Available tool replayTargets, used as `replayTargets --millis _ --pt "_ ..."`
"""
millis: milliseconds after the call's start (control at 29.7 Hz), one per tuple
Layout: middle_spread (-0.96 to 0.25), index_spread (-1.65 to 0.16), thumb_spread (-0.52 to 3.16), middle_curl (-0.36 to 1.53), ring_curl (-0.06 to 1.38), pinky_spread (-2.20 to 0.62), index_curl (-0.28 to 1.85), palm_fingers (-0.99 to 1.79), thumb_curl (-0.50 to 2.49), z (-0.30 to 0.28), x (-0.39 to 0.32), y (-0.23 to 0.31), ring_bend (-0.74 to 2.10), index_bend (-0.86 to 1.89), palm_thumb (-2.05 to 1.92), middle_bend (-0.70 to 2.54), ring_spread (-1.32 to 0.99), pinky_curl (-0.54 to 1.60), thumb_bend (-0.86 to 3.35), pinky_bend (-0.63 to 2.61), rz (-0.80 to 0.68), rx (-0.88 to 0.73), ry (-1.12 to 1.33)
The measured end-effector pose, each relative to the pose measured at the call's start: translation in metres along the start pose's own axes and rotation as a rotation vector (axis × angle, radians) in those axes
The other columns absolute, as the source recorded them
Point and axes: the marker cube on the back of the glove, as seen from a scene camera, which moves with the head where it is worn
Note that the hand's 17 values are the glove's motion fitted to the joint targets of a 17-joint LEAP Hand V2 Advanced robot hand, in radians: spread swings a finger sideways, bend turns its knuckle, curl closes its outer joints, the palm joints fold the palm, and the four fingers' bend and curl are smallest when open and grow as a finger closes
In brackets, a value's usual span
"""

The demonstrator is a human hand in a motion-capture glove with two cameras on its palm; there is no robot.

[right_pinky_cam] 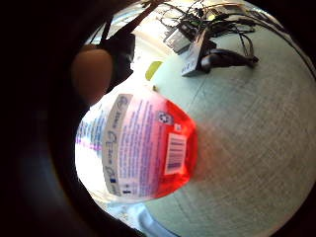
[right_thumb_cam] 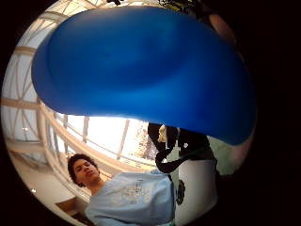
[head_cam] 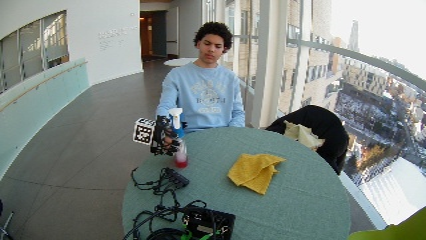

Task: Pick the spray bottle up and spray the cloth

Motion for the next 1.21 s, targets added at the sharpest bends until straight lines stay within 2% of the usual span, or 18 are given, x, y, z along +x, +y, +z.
replayTargets --millis 337,607,708,843,978,1113,1214 --pt "-0.09 -0.33 1.03 0.43 0.38 0.18 0.22 0.98 0.36 0.006 0.003 0.002 0.49 0.1 0.81 0.36 -0.09 0.34 -0.02 0.21 -0.068 0.184 0.102" --pt "-0.11 -0.29 0.96 0.45 0.4 0.13 0.25 1.08 0.42 0.008 -0.005 -0.009 0.51 0.11 0.89 0.37 -0.1 0.35 -0.01 0.2 -0.101 0.188 0.164" --pt "-0.11 -0.28 0.91 0.45 0.4 0.12 0.26 1.1 0.45 0.011 -0.013 -0.015 0.52 0.12 0.91 0.36 -0.11 0.36 -0.01 0.2 -0.107 0.131 0.173" --pt "-0.11 -0.27 0.83 0.46 0.41 0.1 0.26 1.13 0.48 0.023 -0.029 -0.022 0.54 0.12 0.92 0.36 -0.1 0.36 -0.02 0.21 -0.144 -0.02 0.192" --pt "-0.1 -0.26 0.79 0.46 0.4 0.08 0.27 1.15 0.5 0.04 -0.055 -0.032 0.54 0.12 0.92 0.37 -0.1 0.37 -0.03 0.23 -0.062 -0.135 0.229" --pt "-0.1 -0.25 0.77 0.47 0.41 0.07 0.27 1.16 0.52 0.057 -0.076 -0.04 0.55 0.12 0.91 0.37 -0.1 0.37 -0.03 0.25 -0.076 -0.251 0.26" --pt "-0.1 -0.24 0.75 0.47 0.41 0.07 0.28 1.16 0.54 0.076 -0.087 -0.05 0.56 0.11 0.91 0.37 -0.1 0.38 -0.03 0.27 -0.03 -0.337 0.306"
